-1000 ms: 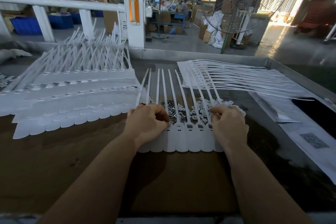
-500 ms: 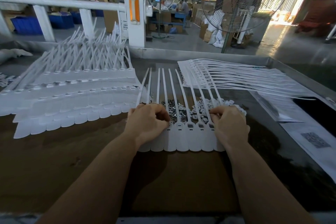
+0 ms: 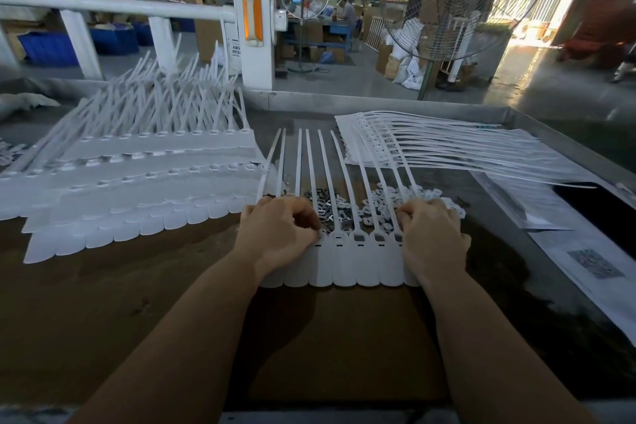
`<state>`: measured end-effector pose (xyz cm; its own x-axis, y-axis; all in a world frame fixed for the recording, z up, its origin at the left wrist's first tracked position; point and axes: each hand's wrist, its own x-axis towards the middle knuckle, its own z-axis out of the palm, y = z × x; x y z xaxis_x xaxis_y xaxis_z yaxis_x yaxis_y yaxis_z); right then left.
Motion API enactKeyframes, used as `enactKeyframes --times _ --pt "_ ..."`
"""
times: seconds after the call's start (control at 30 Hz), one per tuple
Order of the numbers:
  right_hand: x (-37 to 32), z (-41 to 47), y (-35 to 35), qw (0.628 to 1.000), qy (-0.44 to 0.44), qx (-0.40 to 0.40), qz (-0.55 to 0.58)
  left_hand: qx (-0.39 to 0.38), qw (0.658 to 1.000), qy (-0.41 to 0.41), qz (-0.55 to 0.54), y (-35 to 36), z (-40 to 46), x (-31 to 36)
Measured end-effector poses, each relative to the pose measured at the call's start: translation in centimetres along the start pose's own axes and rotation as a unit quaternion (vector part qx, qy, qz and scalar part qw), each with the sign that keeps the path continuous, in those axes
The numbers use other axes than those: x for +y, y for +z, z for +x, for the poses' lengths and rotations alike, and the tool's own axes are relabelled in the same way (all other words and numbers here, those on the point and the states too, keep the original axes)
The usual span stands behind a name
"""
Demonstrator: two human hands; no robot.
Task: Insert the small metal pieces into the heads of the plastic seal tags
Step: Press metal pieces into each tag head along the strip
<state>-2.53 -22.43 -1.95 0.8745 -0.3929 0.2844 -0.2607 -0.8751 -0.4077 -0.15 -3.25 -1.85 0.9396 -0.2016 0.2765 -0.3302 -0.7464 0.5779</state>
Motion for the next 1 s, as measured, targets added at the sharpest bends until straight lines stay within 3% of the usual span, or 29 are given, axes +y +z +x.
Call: enactKeyframes --times 0.17,0.3,0.4,0.53,0.83,1.0 --pt "0.1 0.0 0.3 0.999 -0.023 0.046 0.011 0.0 1.0 0.004 0.002 0.0 0.0 0.0" --pt "0.1 0.1 0.1 0.988 -0.04 0.127 0.072 0.0 1.0 0.005 0.005 0.0 0.0 0.0" --pt "-0.1 0.1 -0.1 0.976 -0.085 0.145 0.137 0.003 1.0 0.002 0.004 0.0 0.1 0.0" --pt "-0.6 0.0 -0.1 0.965 -0.105 0.097 0.22 0.003 1.0 0.001 0.0 0.1 0.3 -0.1" --pt "-1.4 -0.8 0.1 0.953 -0.178 0.05 0.238 0.004 1.0 0.001 0.002 0.1 0.3 -0.1" --pt "-1.8 -1.0 -0.1 0.952 -0.186 -0.014 0.244 0.006 1.0 -0.001 0.004 0.2 0.4 -0.2"
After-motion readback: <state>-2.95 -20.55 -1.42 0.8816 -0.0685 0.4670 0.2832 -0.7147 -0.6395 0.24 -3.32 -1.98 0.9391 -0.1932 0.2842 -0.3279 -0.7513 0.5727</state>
